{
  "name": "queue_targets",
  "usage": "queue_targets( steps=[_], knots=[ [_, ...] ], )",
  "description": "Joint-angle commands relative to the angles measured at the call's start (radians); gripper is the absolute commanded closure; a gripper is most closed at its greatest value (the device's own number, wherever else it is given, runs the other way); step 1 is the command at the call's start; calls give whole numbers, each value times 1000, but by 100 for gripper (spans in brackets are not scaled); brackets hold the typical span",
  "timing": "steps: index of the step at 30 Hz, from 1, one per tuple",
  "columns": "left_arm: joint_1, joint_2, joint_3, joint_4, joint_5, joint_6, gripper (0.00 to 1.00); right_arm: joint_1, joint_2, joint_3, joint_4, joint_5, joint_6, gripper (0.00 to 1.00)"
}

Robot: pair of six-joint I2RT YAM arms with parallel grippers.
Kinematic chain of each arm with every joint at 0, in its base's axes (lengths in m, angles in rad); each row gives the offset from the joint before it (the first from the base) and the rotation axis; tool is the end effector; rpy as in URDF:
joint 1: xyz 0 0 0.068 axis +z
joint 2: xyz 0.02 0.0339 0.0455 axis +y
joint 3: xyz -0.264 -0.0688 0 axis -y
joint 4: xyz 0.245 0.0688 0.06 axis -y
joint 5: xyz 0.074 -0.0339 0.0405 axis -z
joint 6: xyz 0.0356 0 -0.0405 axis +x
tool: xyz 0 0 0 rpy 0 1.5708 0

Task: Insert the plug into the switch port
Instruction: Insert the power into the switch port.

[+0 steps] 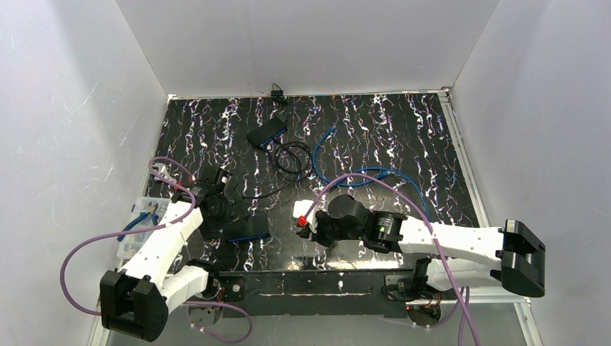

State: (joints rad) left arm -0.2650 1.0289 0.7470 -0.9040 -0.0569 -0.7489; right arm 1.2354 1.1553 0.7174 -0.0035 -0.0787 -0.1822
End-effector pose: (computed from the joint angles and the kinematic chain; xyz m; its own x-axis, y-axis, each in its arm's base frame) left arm 0.1713 -0.0444 0.2276 -0.8192 -0.4820 -0.3109 -0.4326 0.8751 -0.2170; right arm 0.0829 0.2462 0.2587 0.0365 -0.4440 -0.8953 -0.9743 0.1836 -0.1308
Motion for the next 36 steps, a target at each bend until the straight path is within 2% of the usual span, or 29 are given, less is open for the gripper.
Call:
queue_targets(
  steps=[1,16,27,36],
  knots=[
    [28,16,-33,40,10,-13,2,1,-20,16,62,-19,10,99],
    [50,116,-112,204,36,8,2,-7,-5,-1,93,-47,24,99],
    [49,115,-174,352,257,84,2,-54,51,-7,50,-12,7,99],
    [26,177,-173,415,368,128,10,-80,164,-1,54,60,-60,99]
  ],
)
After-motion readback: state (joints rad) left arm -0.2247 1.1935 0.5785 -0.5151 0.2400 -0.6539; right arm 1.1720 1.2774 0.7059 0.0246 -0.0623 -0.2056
